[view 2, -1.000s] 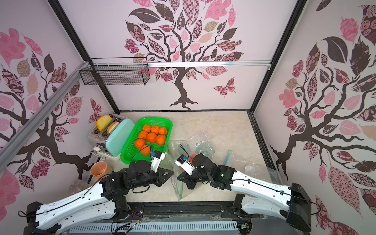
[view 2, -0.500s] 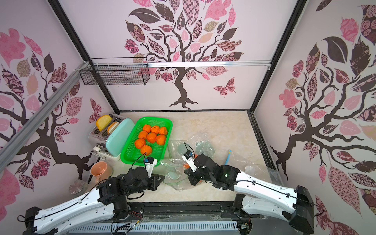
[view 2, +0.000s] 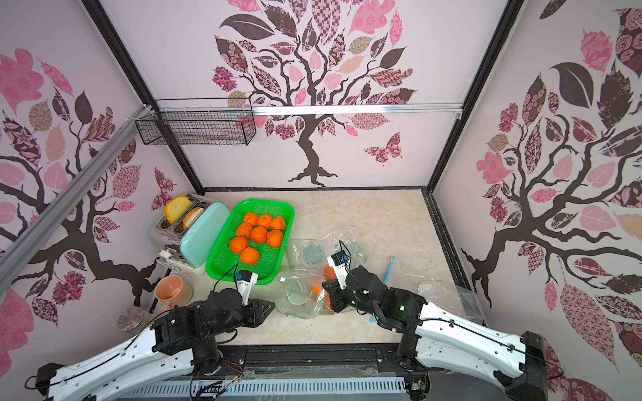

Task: Open the zip-top bag and take out the orange
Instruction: Open the zipper food storage bag, then adjust the zipper food storage bag at the center of the board.

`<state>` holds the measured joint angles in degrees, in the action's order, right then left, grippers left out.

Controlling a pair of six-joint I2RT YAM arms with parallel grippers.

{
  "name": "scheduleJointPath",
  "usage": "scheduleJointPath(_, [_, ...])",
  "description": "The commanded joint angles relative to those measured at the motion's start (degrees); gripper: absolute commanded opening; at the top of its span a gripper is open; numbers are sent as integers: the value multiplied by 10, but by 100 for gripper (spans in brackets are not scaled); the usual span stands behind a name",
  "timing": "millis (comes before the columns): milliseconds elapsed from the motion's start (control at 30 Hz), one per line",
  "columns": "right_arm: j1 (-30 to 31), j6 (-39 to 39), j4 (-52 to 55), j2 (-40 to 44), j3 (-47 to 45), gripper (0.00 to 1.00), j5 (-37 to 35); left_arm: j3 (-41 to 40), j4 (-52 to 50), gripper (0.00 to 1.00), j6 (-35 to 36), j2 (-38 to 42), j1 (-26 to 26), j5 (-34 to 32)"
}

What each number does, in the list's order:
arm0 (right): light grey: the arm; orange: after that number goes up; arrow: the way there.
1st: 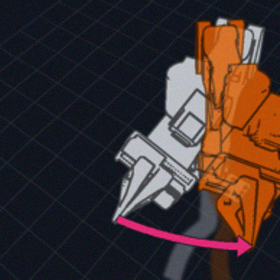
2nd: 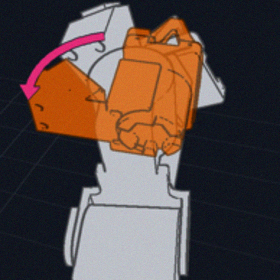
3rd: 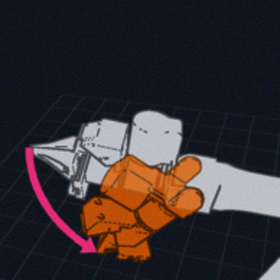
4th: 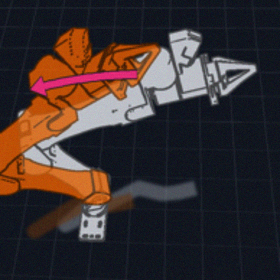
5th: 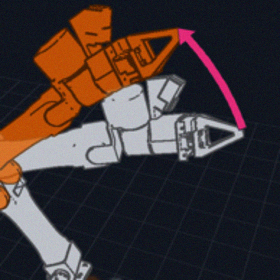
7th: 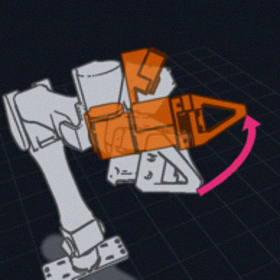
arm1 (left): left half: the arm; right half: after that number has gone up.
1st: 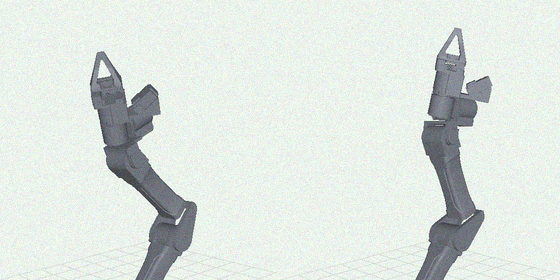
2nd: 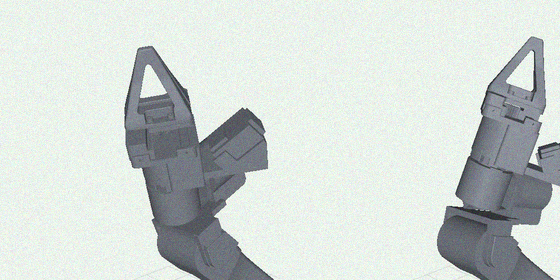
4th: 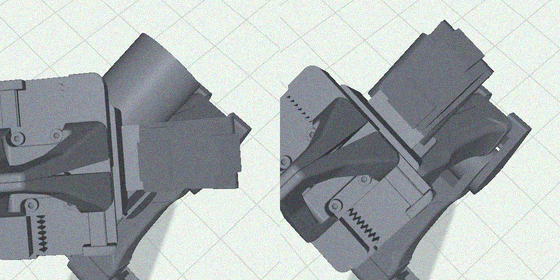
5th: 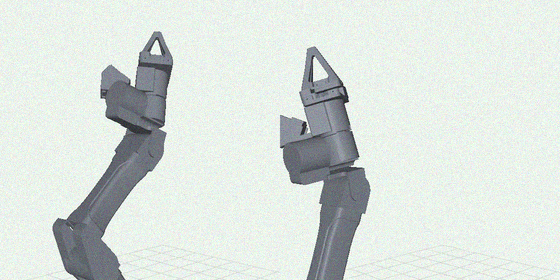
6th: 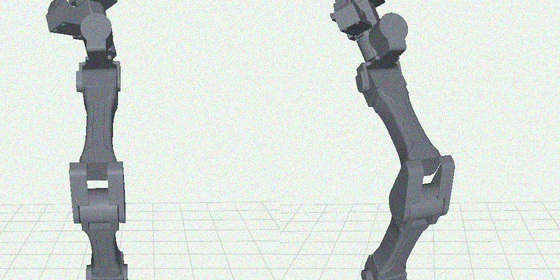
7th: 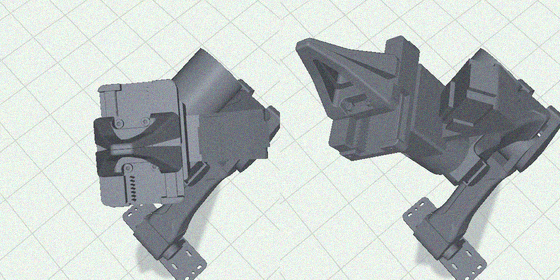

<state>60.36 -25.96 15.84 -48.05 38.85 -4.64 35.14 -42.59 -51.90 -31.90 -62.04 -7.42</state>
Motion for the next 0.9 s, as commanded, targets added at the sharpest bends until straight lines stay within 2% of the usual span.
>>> scheduleJointPath(0, [2,3,-18,-15,-4,2,26,92,-7,31,61,-10,-2,31])
scheduleJointPath(100, [2,4,-23,-27,-2,2,38,105,82,27,88,-45,-3,127])
scheduleJointPath(200, [2,4,-23,-30,1,3,39,111,132,15,103,-119,-21,181])
scheduleJointPath(267, [2,4,-23,-28,0,3,39,121,136,12,119,-172,-43,162])
scheduleJointPath(367, [2,3,-23,-23,-4,3,38,122,158,8,129,-238,-45,159])
scheduleJointPath(500, [2,3,-15,-19,-1,4,41,122,126,6,117,-282,-43,47])
scheduleJointPath(567, [2,4,-12,-15,0,4,41,113,116,8,104,-288,-35,-5])
scheduleJointPath(633, [2,7,-7,-13,2,4,39,90,133,13,100,-288,-16,-13])
scheduleJointPath(667, [2,8,-6,-12,3,5,39,74,145,22,90,-287,-2,-8])
scheduleJointPath(733, [2,13,-1,-12,10,8,51,35,205,31,83,-286,21,22])
scheduleJointPath(800, [2,21,12,-15,22,18,77,8,245,43,81,-291,30,41])
scheduleJointPath(867, [2,35,34,-15,36,38,95,-6,265,47,82,-299,30,51])
